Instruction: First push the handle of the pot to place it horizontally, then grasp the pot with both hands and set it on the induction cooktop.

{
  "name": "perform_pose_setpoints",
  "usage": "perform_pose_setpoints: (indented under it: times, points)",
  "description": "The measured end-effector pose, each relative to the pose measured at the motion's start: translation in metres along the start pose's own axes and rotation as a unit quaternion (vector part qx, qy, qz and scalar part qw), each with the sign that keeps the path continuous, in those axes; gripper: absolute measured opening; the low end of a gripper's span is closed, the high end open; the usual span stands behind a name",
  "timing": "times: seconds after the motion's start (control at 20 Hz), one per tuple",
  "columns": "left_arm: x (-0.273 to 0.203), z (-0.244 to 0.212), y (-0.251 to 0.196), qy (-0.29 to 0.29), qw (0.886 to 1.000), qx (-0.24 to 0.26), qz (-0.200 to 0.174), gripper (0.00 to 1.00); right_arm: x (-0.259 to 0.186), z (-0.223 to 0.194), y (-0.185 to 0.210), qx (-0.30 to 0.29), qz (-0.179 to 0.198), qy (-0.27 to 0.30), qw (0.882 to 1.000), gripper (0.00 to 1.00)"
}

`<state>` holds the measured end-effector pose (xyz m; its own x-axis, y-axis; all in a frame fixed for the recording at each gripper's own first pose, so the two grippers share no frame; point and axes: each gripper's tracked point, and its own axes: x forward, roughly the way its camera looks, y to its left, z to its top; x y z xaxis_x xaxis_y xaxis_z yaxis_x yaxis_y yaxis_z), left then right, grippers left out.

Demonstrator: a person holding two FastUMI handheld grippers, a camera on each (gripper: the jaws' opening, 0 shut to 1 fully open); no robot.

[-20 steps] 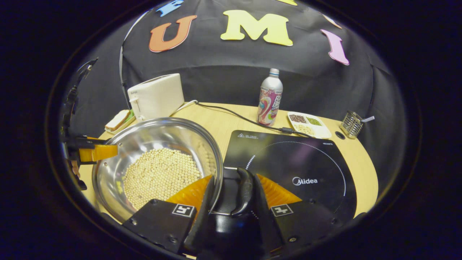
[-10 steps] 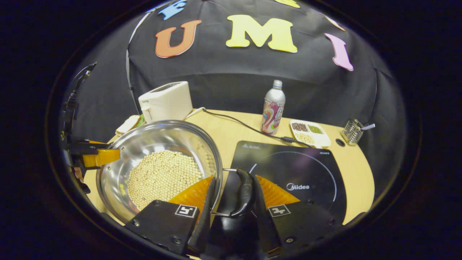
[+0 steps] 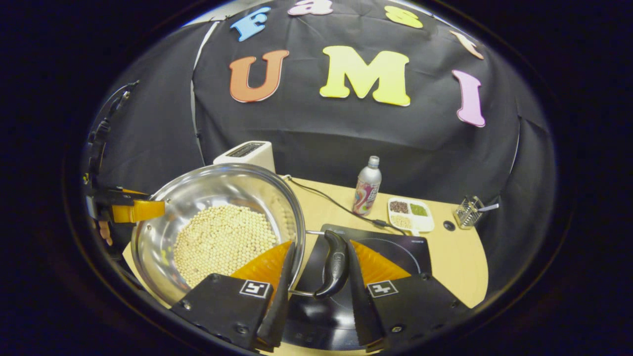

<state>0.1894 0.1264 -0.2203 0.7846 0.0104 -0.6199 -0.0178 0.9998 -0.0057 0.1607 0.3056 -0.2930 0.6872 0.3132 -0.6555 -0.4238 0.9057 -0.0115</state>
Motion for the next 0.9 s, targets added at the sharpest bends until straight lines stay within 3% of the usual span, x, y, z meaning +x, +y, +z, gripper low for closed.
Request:
perform_pose_setpoints:
  times: [0.2, 0.5, 0.9]
  points:
    - [-0.02, 0.02, -0.033, -0.017, 1.0, 0.01, -0.009, 0.6, -0.025, 0.016, -0.034, 0.01, -0.004, -0.011, 1.0, 0.57]
    - [-0.023, 0.033, -0.091, -0.01, 0.999, 0.024, -0.03, 0.6, -0.056, 0.026, -0.092, -0.007, -0.041, -0.024, 0.999, 0.57]
    - [-0.007, 0.046, -0.166, -0.005, 0.998, 0.053, -0.042, 0.6, -0.053, 0.015, -0.169, 0.014, -0.056, -0.02, 0.998, 0.58]
